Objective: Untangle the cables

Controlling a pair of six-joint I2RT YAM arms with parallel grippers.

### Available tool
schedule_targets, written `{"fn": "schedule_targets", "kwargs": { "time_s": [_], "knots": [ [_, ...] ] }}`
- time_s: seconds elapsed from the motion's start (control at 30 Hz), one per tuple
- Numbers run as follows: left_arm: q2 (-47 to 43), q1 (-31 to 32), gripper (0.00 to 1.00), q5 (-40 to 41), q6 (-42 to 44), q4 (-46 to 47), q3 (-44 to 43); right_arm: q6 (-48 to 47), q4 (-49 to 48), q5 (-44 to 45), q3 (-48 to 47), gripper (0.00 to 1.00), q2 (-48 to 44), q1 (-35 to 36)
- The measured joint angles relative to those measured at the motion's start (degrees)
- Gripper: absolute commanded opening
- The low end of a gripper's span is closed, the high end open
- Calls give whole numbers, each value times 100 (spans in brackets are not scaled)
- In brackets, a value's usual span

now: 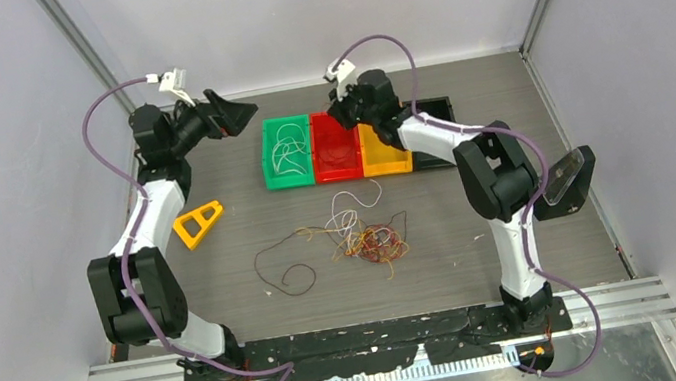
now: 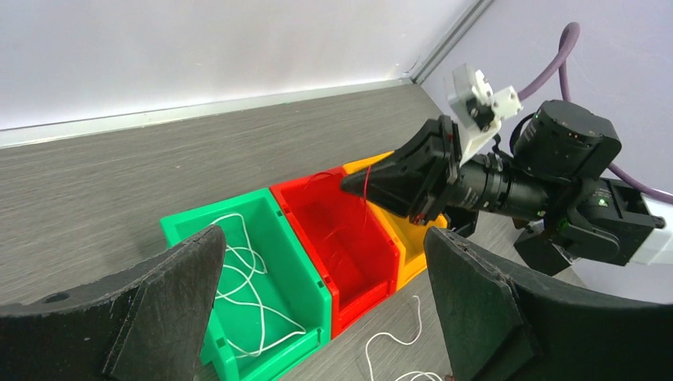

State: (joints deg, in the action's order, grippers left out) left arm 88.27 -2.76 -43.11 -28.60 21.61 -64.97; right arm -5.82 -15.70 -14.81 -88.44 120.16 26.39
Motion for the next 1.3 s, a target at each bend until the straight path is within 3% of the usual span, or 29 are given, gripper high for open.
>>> {"fn": "schedule_targets", "kwargs": {
  "time_s": [0.13,0.2,0.47,0.63,0.7,0.93,1.17,1.3],
  "knots": [
    [0,-35,98,-22,57,-4,31,-649,498,273,4,6,2,214],
    [0,-37,97,-37,59,-9,46,-846,863,376,-33,12,2,273],
    [-13,-37,98,-74,107,-79,59,-1150,1963,529,-354,47,7,243],
    [-74,-37,97,-105,192,-190,59,-1193,2500,446,-396,78,-136,214],
    [-105,-39,98,-107,219,-229,59,-1213,2688,382,-396,83,-254,199],
    [-177,-94,98,-142,363,-433,59,-1357,3272,-142,-393,86,-881,68],
    [-291,-114,98,-269,555,-686,61,-1329,3729,-765,-573,68,-1051,-48],
    [-603,-101,97,-706,1123,-1279,63,-1272,4203,-1259,-986,68,-973,-177]
  ]
}}
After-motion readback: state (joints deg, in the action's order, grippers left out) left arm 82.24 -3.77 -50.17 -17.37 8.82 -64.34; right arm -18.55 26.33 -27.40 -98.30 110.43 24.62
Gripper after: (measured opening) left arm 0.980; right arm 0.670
